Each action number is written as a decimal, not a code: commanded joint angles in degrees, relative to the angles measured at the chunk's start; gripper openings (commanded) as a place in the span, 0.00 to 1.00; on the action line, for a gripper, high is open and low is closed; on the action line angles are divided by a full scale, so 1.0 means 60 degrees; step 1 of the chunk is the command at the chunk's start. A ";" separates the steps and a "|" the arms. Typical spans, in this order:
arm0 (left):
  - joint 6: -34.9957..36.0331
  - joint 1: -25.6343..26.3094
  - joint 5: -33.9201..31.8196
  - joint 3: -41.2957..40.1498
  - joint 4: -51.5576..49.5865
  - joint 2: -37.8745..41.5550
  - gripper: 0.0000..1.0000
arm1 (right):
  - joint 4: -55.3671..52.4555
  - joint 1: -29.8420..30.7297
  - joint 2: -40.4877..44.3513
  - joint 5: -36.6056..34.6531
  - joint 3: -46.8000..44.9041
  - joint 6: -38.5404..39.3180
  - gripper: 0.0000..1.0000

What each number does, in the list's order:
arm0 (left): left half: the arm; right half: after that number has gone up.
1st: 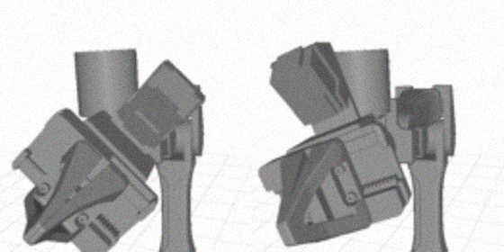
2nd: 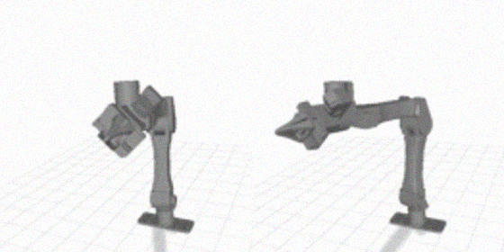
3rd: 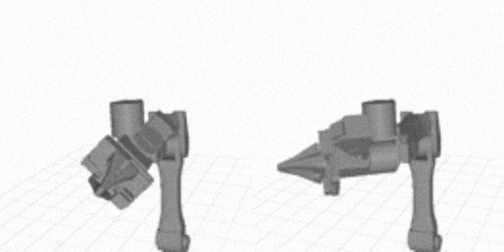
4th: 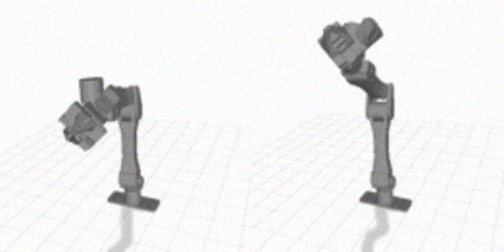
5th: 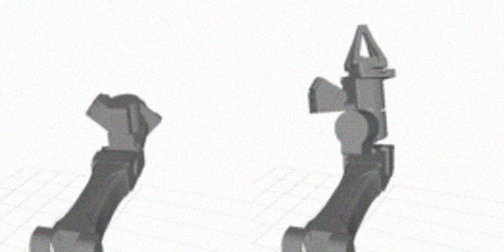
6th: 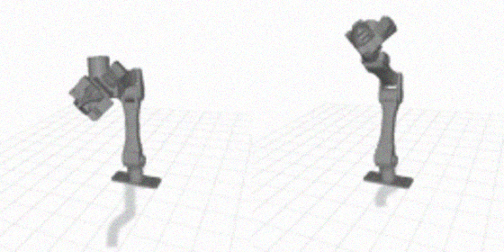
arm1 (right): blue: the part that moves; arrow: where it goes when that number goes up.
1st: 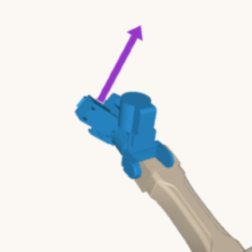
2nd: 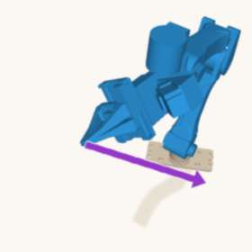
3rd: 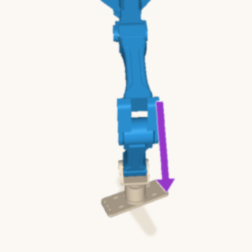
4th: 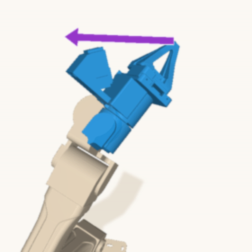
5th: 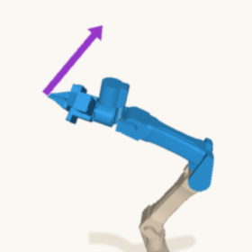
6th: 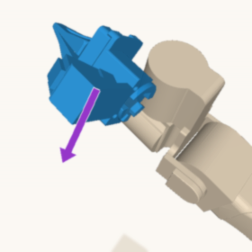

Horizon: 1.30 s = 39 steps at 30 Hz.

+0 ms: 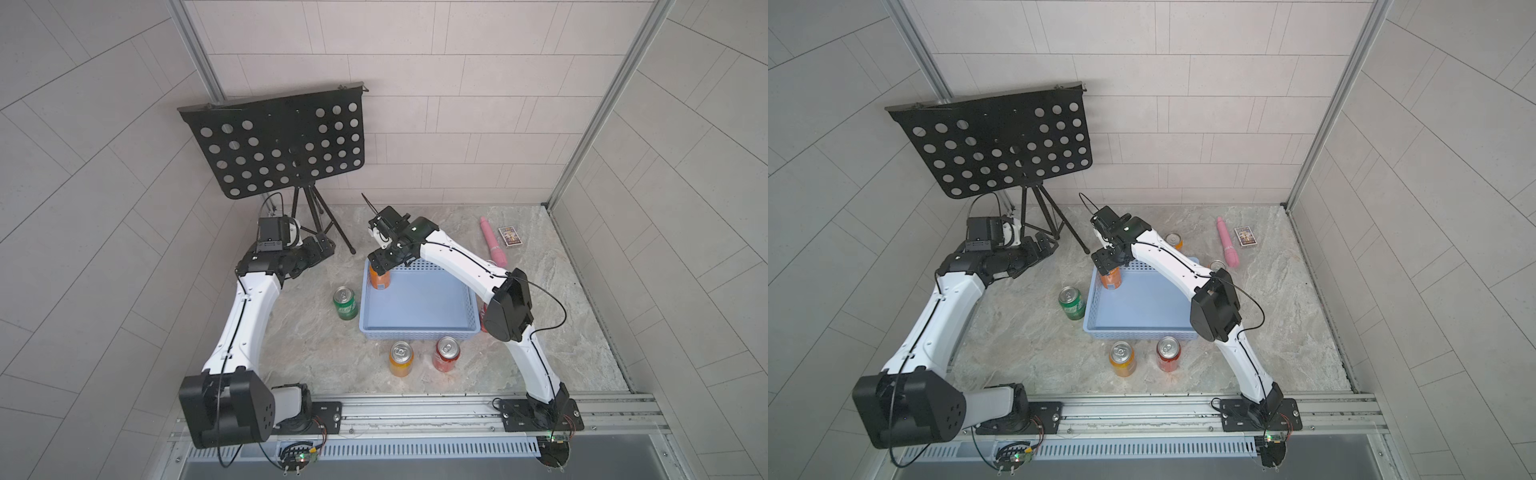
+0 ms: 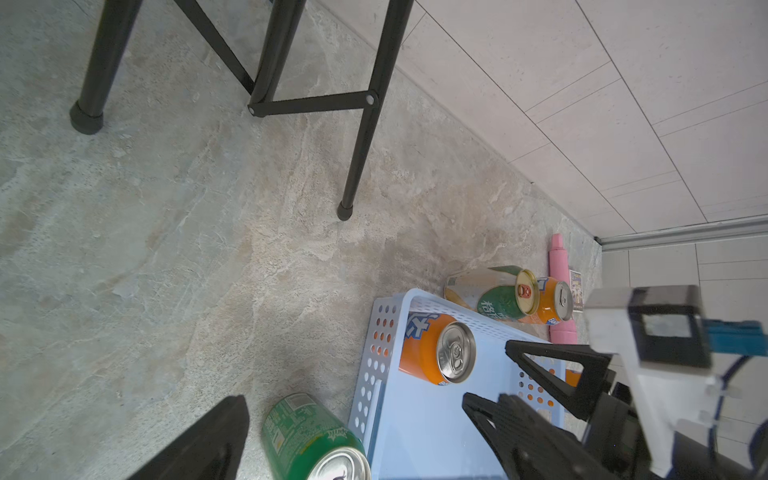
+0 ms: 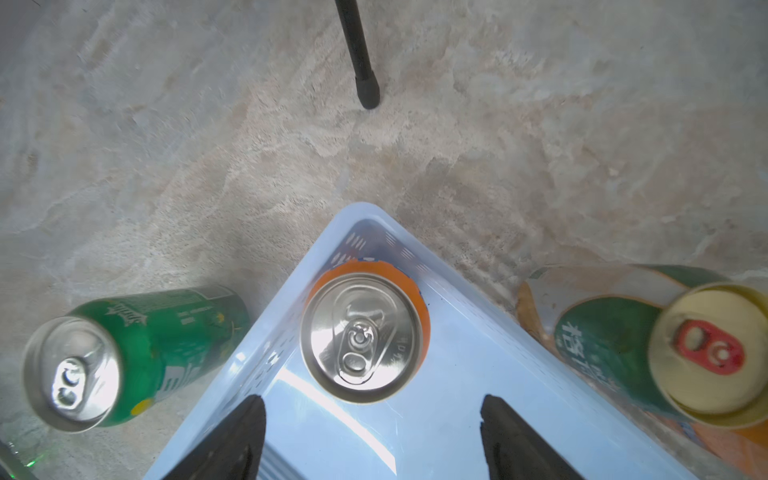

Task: Take out the drinks from the basket
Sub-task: Pick up the drink from the basket.

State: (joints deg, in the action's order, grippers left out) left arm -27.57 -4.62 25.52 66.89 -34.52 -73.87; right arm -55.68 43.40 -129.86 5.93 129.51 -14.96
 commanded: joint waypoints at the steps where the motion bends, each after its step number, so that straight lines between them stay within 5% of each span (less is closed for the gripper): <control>1: 0.0035 -0.0035 0.0396 0.0121 -0.0058 -0.0276 1.00 | -0.0080 0.0073 -0.0147 -0.0361 0.0274 0.0092 0.85; 29: -0.0138 -0.0049 0.1233 0.0091 0.0189 -0.0550 1.00 | 0.0091 0.0076 -0.2026 -0.0443 0.1329 -0.0101 0.83; 39: -0.0143 -0.0075 0.1229 0.0061 0.0214 -0.0540 1.00 | -0.0006 0.0077 -0.1748 -0.0573 0.1218 -0.0164 0.53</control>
State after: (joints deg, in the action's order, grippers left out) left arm -28.58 -4.75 32.58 66.94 -34.11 -77.32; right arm -54.24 43.86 -141.01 3.81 136.81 -15.44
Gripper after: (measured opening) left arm 0.999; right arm 0.688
